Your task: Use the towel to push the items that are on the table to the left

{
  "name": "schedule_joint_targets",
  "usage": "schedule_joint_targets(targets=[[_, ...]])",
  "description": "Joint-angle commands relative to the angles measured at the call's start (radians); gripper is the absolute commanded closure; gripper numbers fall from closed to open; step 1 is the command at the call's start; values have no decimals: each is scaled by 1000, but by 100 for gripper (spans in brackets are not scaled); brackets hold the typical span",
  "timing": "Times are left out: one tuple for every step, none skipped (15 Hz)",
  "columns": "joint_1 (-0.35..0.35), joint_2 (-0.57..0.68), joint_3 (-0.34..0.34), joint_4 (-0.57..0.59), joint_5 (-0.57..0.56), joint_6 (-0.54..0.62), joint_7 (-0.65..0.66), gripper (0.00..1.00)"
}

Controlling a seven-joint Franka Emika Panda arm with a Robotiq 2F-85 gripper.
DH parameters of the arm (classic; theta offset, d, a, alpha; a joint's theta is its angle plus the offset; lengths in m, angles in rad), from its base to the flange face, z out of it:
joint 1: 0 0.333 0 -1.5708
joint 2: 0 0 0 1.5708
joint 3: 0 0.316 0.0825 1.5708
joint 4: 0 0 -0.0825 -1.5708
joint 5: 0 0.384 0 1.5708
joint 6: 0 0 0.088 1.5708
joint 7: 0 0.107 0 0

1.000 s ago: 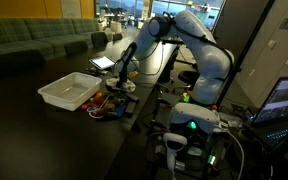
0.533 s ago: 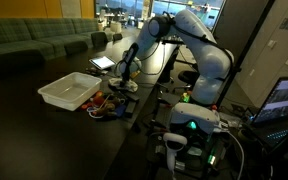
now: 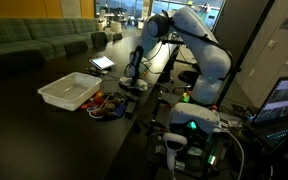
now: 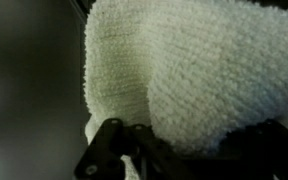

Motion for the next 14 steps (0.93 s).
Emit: schedule_joint_targets(targets=[[70,-52,-86,-134,-46,38,70,99],[79,-60,-97,-162,-50,33,73,100],[85,-69,-103,-191,-55,27,76,100],[95,-81,-109,-224,-59,24,81,100],[100,-93,-111,-254,-64,22,79,100],[105,-107,-109,-284,-64,13,79,100],[109,-122,-107,-314,-65,14,77,100],[111,-139,-103,-343,-67,8,71,100],[117,-153,-99,-370,-69,4,69,100],[123,-163,-97,-393,-71,1,68,100],[128,-180,-91,-418,-74,-6,64,100],[132,-192,-83,-437,-77,-14,59,100],[137,-206,-74,-457,-78,-14,56,100],[144,-218,-61,-473,-78,-12,57,100]])
